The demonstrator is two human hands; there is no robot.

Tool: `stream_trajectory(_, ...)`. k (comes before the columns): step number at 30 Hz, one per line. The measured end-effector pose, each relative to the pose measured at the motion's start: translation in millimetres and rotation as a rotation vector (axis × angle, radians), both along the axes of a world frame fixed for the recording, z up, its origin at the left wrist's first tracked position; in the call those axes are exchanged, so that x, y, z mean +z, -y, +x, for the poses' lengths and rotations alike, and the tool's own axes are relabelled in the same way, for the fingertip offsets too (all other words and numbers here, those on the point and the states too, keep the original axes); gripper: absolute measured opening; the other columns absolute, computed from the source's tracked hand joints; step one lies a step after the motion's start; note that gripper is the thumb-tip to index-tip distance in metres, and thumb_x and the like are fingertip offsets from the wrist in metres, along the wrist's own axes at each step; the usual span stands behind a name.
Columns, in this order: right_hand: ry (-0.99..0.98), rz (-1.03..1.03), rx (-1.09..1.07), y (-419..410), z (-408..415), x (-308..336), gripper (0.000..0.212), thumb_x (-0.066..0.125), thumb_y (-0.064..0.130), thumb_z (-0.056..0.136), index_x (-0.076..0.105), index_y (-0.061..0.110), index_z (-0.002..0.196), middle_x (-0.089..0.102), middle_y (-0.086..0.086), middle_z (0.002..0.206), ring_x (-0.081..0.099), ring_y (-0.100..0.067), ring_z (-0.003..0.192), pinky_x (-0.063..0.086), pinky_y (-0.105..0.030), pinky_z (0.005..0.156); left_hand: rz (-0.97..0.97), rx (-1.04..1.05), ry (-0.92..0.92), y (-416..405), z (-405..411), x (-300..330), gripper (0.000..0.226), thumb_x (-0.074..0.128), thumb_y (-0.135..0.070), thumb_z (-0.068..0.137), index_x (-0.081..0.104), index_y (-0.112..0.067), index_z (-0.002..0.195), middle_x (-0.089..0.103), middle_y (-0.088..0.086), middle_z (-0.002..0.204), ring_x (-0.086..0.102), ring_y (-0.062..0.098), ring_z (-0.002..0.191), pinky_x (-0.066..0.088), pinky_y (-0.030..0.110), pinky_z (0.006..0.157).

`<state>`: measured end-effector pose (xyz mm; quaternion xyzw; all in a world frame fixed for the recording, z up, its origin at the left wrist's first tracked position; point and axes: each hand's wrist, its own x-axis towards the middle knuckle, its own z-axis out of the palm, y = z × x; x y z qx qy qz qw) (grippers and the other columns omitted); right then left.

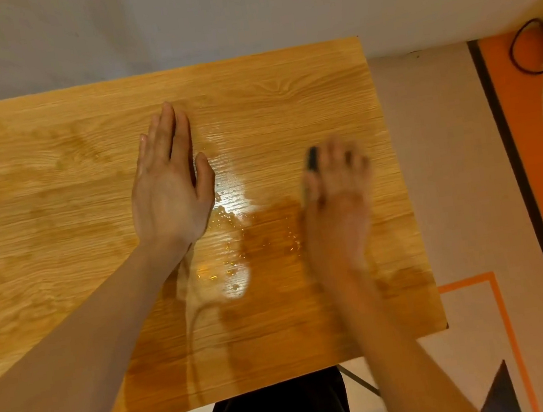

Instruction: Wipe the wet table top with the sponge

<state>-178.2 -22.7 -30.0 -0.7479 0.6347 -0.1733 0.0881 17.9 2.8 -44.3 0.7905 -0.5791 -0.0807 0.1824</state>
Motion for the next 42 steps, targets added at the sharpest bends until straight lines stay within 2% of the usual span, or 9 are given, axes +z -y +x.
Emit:
stream_trajectory(4, -0.179, 0.045, 0.367, -36.6, 49.0, -1.1, 0.053, 0.022, 0.032, 0.100, 0.033, 0.014, 0.148, 0.029, -0.004, 0.158, 0.021, -0.027, 0.148, 0.013, -0.044, 0.120, -0.022, -0.005, 0.000, 0.8, 0.5, -0.5, 0.059, 0.030, -0.033, 0.107, 0.024, -0.009, 0.160, 0.018, 0.007, 0.169, 0.013, 0.020, 0.157, 0.002, 0.027, 0.127)
stream_trajectory(6, -0.187, 0.050, 0.501, -20.9, 23.4, 0.2, 0.051, 0.033, 0.026, 0.097, 0.036, 0.010, 0.146, 0.033, -0.009, 0.156, 0.026, -0.030, 0.146, 0.015, -0.047, 0.120, -0.036, -0.001, -0.011, 0.5, 0.5, -1.6, 0.058, 0.032, -0.033, 0.107, 0.025, -0.009, 0.159, 0.019, 0.007, 0.168, 0.014, 0.020, 0.157, 0.000, 0.025, 0.126)
stream_trajectory(9, 0.022, 0.032, 0.304, 4.3, -46.4, 0.4, 0.041, 0.052, 0.010, 0.096, 0.050, 0.000, 0.136, 0.048, -0.017, 0.144, 0.038, -0.036, 0.138, 0.028, -0.054, 0.115, -0.038, -0.008, -0.025, 0.4, 1.8, -3.3, 0.058, 0.034, -0.032, 0.107, 0.026, -0.008, 0.159, 0.019, 0.008, 0.168, 0.014, 0.021, 0.156, 0.000, 0.024, 0.125)
stream_trajectory(13, 0.181, 0.208, 0.020, 16.5, -62.9, 11.5, 0.045, 0.035, 0.025, 0.105, 0.037, 0.010, 0.148, 0.029, -0.003, 0.158, 0.012, -0.023, 0.150, 0.007, -0.044, 0.122, -0.027, -0.029, -0.080, -5.9, 2.9, 1.4, 0.057, 0.038, -0.028, 0.107, 0.028, -0.006, 0.158, 0.020, 0.011, 0.168, 0.014, 0.025, 0.156, -0.001, 0.026, 0.125)
stream_trajectory(19, 0.118, 0.186, 0.321, 27.0, 15.7, 5.9, 0.046, 0.031, 0.029, 0.106, 0.035, 0.011, 0.148, 0.029, -0.005, 0.158, 0.012, -0.025, 0.150, 0.003, -0.043, 0.123, 0.019, -0.022, -0.084, -89.2, -36.0, 13.3, 0.056, 0.036, -0.023, 0.106, 0.027, -0.005, 0.158, 0.020, 0.009, 0.167, 0.014, 0.020, 0.156, -0.002, 0.025, 0.126)
stream_trajectory(28, 0.044, 0.136, 0.557, -99.3, -46.1, -0.9, 0.049, 0.024, 0.032, 0.105, 0.038, 0.009, 0.145, 0.037, -0.008, 0.154, 0.021, -0.029, 0.147, 0.014, -0.049, 0.120, 0.024, 0.031, -0.045, -105.6, -53.7, 4.4, 0.056, 0.034, -0.021, 0.105, 0.025, -0.005, 0.158, 0.018, 0.008, 0.168, 0.011, 0.018, 0.156, 0.003, 0.029, 0.128)
stream_trajectory(31, 0.029, 0.155, 0.663, -69.7, -33.0, 0.0, 0.048, 0.032, 0.031, 0.101, 0.048, 0.005, 0.139, 0.045, -0.012, 0.148, 0.030, -0.035, 0.143, 0.024, -0.059, 0.116, 0.025, 0.027, -0.015, -107.0, -55.8, 3.4, 0.056, 0.033, -0.022, 0.106, 0.024, -0.004, 0.159, 0.017, 0.009, 0.168, 0.011, 0.019, 0.157, 0.001, 0.029, 0.128)
stream_trajectory(36, 0.323, 0.243, 0.420, 3.2, 27.6, 4.6, 0.035, 0.050, 0.018, 0.100, 0.057, 0.007, 0.133, 0.046, -0.009, 0.148, 0.023, -0.027, 0.147, 0.004, -0.040, 0.120, 0.035, 0.035, -0.025, -105.0, -53.7, 2.7, 0.057, 0.032, -0.023, 0.106, 0.024, -0.005, 0.159, 0.017, 0.007, 0.169, 0.011, 0.019, 0.157, 0.002, 0.030, 0.128)
stream_trajectory(42, 0.243, 0.153, 0.605, -99.2, -27.2, 2.1, 0.040, 0.052, 0.022, 0.098, 0.050, 0.012, 0.137, 0.046, -0.005, 0.148, 0.021, -0.024, 0.147, 0.014, -0.048, 0.122, 0.036, 0.042, -0.029, -106.9, -55.1, 2.4, 0.057, 0.033, -0.024, 0.105, 0.024, -0.006, 0.159, 0.017, 0.007, 0.169, 0.012, 0.019, 0.157, 0.006, 0.032, 0.128)
